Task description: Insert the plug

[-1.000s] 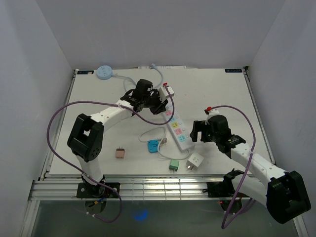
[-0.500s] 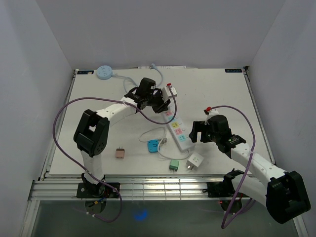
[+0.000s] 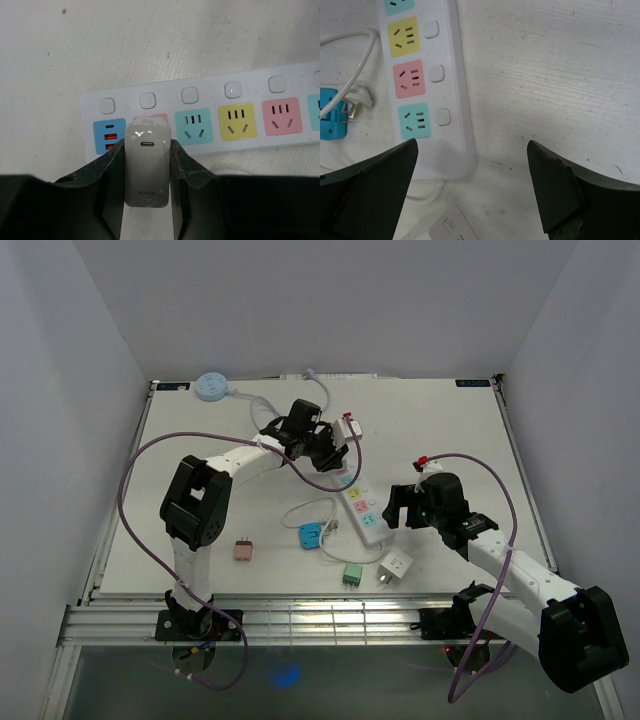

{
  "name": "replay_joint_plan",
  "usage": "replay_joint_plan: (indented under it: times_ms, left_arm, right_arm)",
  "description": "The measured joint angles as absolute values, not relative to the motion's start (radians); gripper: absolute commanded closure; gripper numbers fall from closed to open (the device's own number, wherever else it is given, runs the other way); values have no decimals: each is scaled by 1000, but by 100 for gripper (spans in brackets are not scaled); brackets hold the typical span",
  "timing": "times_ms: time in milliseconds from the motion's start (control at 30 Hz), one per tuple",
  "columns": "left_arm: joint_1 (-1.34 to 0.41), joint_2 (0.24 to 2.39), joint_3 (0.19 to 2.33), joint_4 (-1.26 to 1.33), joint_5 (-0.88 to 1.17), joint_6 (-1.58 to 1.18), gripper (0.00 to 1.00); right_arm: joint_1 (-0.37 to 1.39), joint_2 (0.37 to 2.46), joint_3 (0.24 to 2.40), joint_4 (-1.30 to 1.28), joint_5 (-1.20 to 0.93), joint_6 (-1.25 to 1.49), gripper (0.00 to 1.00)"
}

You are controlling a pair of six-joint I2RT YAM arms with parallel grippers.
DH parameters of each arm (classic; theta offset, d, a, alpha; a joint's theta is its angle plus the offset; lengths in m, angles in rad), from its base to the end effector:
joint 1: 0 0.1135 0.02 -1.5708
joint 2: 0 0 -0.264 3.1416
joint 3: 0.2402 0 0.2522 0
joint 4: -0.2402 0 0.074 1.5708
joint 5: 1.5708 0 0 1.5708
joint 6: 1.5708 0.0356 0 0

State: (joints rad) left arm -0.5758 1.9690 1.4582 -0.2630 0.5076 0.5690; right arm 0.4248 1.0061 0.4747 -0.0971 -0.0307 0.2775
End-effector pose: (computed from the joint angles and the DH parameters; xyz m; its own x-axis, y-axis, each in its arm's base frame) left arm 0.3601 -0.2544 0.2160 -0.0803 0.6135 -0.7856 0.9624 0.2530 0.0992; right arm 0.1899 0.0871 0.1997 -0.6342 0.0137 -0.7730 -0.2712 0.9324 0.2390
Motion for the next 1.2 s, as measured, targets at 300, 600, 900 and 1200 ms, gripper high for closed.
replay_joint_plan:
  times_ms: [300,600,900,1200]
  left_arm:
    - [-580,1977,1479,-286,508,570,100]
    - [-580,2007,1497,-279,514,572,100]
    - [-580,2024,1514,-279,516,576,100]
    - [-580,2078,1625,-395,521,596,100]
  right_arm:
    - [424,1008,475,-94,-36,278,5]
    - [420,1010,475,-94,-41,278,5]
    - [419,1010,475,-94,-50,277,5]
    - [418,1025,475,-94,-57,277,5]
